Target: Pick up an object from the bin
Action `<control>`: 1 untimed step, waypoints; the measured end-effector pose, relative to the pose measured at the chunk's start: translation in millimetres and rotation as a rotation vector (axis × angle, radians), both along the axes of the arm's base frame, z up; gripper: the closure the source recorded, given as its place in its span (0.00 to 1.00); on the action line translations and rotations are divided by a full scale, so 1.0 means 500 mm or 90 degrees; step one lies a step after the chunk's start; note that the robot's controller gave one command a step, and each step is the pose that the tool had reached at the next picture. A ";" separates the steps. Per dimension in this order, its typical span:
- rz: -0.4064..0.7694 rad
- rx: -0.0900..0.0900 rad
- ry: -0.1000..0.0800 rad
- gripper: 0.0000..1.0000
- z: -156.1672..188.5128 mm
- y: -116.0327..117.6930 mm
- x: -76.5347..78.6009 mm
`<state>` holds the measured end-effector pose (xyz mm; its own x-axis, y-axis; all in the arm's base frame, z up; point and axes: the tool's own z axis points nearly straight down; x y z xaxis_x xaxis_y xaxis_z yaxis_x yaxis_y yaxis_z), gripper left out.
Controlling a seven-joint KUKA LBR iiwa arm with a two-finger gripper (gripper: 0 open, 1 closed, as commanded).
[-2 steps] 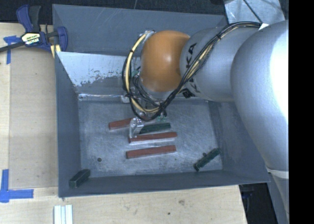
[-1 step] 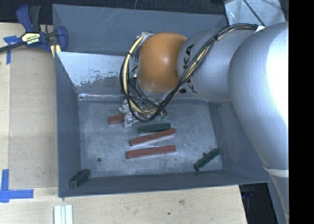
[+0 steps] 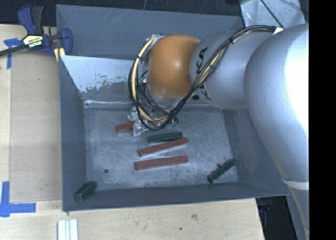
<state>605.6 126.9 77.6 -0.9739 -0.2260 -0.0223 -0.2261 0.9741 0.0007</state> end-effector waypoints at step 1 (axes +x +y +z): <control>-0.024 -0.002 0.009 1.00 0.292 -0.012 -0.034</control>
Offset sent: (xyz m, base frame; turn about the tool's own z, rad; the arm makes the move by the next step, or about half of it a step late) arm 0.0000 0.0000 0.0000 0.0000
